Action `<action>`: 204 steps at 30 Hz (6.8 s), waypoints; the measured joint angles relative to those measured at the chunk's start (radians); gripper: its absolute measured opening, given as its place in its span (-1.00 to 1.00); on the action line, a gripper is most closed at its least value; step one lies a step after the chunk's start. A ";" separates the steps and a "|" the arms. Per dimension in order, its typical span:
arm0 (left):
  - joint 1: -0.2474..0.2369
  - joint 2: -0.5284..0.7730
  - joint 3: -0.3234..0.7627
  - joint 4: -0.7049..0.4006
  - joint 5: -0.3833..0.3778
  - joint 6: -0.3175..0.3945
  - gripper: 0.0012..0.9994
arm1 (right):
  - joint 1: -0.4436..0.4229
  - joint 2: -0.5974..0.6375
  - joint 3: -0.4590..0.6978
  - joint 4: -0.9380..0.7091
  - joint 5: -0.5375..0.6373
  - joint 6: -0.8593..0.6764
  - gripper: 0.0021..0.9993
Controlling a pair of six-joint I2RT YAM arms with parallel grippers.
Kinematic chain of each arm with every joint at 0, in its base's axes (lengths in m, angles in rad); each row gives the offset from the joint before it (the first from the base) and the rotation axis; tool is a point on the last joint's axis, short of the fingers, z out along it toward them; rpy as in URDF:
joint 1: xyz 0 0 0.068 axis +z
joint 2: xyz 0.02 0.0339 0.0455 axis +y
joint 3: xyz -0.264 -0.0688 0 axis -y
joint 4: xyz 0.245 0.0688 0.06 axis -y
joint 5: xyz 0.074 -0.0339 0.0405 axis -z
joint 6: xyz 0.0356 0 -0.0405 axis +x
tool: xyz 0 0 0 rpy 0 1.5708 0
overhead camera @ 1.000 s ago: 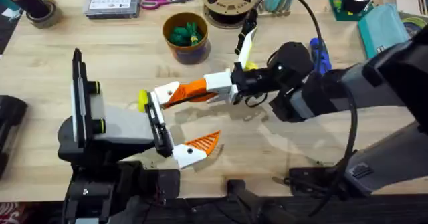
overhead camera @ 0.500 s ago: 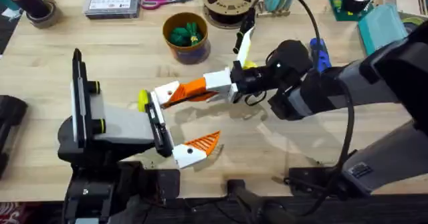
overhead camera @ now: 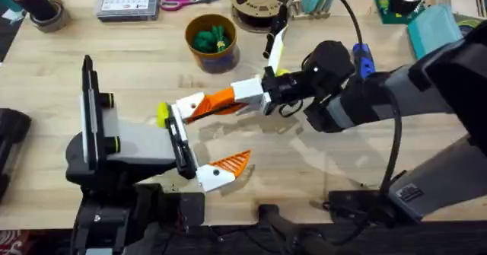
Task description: Pick up the gripper from the table and insert it into the empty holder that is missing its gripper. Then pick up a screw, insert it into the mounting hole, and use the screwdriver to tighten it. Finally, clean up the table by picking up the vegetable and placing it into the bucket.
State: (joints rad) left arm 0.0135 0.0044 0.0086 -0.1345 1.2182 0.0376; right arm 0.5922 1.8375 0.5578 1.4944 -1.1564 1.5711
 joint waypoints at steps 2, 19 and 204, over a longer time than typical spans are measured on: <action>0.000 0.000 0.000 0.000 0.000 0.000 0.97 | -0.001 0.000 0.000 -0.001 -0.002 0.000 -0.99; 0.000 0.000 0.000 -0.001 0.008 0.000 0.97 | -0.006 0.000 0.002 -0.002 -0.020 0.000 -0.99; -0.006 0.000 0.000 -0.005 0.020 0.000 0.97 | -0.201 -0.279 0.668 -2.287 1.093 -1.601 0.99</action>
State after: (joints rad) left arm 0.0078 0.0044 0.0090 -0.1390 1.2385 0.0372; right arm 0.3909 1.5589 1.2259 -0.7924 -0.0635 -0.0296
